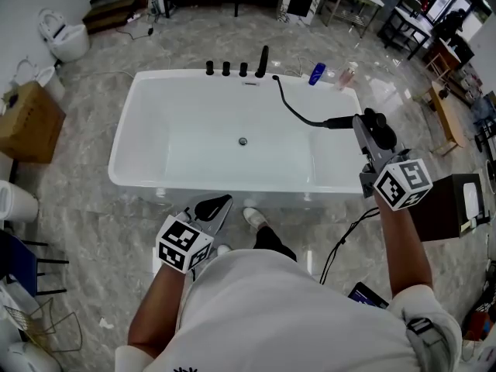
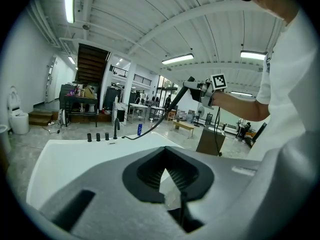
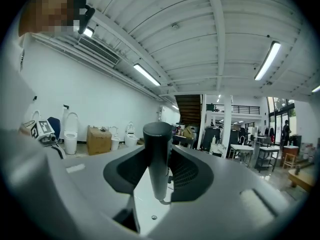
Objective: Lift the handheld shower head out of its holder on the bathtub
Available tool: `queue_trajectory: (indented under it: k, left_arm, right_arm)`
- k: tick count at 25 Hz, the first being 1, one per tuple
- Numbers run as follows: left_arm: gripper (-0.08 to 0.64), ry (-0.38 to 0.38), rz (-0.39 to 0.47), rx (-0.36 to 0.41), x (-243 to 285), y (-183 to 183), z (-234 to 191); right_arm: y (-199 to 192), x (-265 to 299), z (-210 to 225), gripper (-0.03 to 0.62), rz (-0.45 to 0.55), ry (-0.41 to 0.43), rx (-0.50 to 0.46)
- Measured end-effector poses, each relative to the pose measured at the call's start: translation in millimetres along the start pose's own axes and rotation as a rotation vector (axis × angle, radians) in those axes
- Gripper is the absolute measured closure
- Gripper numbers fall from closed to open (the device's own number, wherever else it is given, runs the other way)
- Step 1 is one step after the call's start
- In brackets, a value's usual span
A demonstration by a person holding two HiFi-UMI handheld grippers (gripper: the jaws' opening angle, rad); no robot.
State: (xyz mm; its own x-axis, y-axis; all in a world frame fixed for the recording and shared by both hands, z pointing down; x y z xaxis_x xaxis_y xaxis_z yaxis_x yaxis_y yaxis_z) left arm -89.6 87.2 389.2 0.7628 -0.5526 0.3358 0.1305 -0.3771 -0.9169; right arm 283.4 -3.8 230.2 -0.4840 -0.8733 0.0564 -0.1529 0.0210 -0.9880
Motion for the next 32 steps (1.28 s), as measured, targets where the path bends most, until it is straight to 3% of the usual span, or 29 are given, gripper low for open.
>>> queue_trajectory:
  k: [32]
  left_arm:
    - [0.552, 0.026, 0.012, -0.012, -15, -4, 3]
  right_arm:
    - [-11, 4, -15, 0.448, -0.034, 0.034, 0.012]
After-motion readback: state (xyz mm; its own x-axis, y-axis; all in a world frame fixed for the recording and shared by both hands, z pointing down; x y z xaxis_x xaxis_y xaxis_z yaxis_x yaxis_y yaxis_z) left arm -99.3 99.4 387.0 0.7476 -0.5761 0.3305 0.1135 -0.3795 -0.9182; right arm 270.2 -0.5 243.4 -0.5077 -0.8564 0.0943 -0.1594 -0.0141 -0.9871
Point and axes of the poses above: the fingertips, and each gripper's own axes: x forward along the fingers, z to its right, y out of its top, the point moved 10 cm from there along -x, backward along the fingers, and after that the axes turned 1 degree about z, right-handed, at the moved point
